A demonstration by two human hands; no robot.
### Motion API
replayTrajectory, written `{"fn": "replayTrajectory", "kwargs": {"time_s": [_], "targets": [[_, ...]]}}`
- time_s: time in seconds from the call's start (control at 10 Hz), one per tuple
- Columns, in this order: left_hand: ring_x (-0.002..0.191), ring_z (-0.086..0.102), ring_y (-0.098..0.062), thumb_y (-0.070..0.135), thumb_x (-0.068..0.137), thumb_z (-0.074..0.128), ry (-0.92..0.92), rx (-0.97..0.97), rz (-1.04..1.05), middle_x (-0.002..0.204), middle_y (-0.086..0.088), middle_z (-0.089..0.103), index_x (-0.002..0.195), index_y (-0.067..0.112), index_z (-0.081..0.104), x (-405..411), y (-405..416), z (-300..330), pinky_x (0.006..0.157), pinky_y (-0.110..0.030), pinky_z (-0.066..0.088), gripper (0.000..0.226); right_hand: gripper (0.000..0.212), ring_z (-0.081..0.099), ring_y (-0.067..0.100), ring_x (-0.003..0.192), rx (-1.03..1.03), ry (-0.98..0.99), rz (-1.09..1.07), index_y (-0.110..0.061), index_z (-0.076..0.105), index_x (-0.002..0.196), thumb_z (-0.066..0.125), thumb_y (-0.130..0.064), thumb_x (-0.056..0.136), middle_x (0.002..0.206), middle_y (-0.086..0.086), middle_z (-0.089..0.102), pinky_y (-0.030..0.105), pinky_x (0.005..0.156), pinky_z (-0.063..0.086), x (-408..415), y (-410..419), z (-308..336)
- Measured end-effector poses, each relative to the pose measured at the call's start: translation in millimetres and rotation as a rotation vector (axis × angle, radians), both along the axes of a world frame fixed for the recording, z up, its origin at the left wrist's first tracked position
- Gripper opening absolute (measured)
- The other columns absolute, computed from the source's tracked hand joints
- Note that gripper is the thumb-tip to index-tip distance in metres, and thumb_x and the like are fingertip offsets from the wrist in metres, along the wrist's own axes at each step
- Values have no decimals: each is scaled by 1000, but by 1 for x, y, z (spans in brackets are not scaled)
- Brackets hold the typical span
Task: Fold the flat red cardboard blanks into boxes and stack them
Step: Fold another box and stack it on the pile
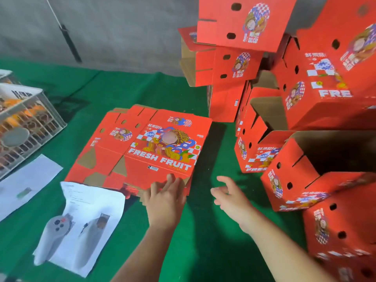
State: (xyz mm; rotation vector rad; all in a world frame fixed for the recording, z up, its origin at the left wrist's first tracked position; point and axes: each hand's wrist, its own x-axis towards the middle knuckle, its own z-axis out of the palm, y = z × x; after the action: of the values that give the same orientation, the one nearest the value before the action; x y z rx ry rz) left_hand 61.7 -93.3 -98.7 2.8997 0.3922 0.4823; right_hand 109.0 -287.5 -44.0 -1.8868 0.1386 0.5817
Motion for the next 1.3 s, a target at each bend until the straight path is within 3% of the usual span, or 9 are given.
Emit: {"fn": "replayTrajectory", "kwargs": {"time_s": [0.1, 0.3, 0.4, 0.5, 0.7, 0.9, 1.1, 1.2, 1.3], "targets": [[88, 56, -26, 39, 87, 68, -210, 12, -90, 122, 18, 72, 102, 35, 72, 1, -29, 16, 76, -41, 42, 16, 48, 72, 23, 102, 177, 160, -98, -32, 43, 145, 59, -44, 102, 128, 0, 65, 37, 95, 55, 0, 5, 4], [92, 58, -23, 47, 94, 60, -208, -155, -317, 134, 18, 68, 123, 38, 69, -15, -73, 39, 74, -42, 50, 32, 21, 75, 20, 92, 545, 132, -301, -21, 65, 124, 56, -17, 105, 115, 7, 77, 31, 71, 55, 6, 2, 20], [110, 54, -14, 69, 92, 59, -97, -360, -385, 147, 22, 57, 136, 38, 65, -22, -59, 48, 97, -38, 46, 55, 25, 76, 24, 97, 558, 82, -299, -21, 67, 125, 58, -11, 104, 112, 5, 78, 41, 81, 58, 6, -8, 24], [131, 41, -11, 83, 89, 45, -117, -463, -291, 158, 20, 42, 139, 40, 62, -28, -28, 51, 110, -28, 28, 68, 28, 70, 29, 105, 563, 47, -345, -21, 67, 126, 55, -8, 104, 116, 8, 77, 51, 97, 51, 7, -18, 25], [158, 16, -33, 70, 80, 35, 56, -749, 351, 171, -14, 21, 162, 20, 33, -16, 41, 52, 126, -47, 13, 96, 29, 72, 28, 102, 504, 45, -309, -28, 69, 125, 56, -13, 104, 114, 3, 78, 42, 82, 55, 5, -67, 40], [144, 42, -32, 64, 95, 46, 84, -1145, 331, 162, -17, 40, 163, 12, 27, -3, 59, 43, 119, -48, 32, 87, 30, 76, 23, 95, 491, 52, -219, -31, 70, 125, 58, -18, 102, 118, 4, 76, 42, 77, 59, -2, -124, 43], [137, 46, -40, 65, 97, 46, 153, -1198, 469, 155, -18, 44, 154, 20, 47, -2, 42, 33, 115, -54, 38, 72, 37, 71, 29, 110, 451, 26, -146, -27, 62, 136, 54, -16, 102, 127, 6, 73, 46, 88, 55, -6, -153, 38], [101, 63, -19, 59, 102, 50, 114, -1412, 432, 131, -5, 63, 142, 17, 58, -5, 31, 34, 85, -38, 53, 58, 39, 69, 30, 116, 402, -13, -138, -26, 59, 139, 53, -13, 103, 130, 7, 71, 49, 94, 53, -4, -162, 36], [112, 63, -26, 55, 102, 55, 93, -1380, 473, 139, -8, 62, 142, 16, 57, -6, 24, 34, 93, -40, 54, 56, 36, 64, 34, 122, 339, -8, -142, -37, 61, 134, 52, -17, 105, 125, 0, 74, 58, 108, 45, -2, -164, 33]]}}
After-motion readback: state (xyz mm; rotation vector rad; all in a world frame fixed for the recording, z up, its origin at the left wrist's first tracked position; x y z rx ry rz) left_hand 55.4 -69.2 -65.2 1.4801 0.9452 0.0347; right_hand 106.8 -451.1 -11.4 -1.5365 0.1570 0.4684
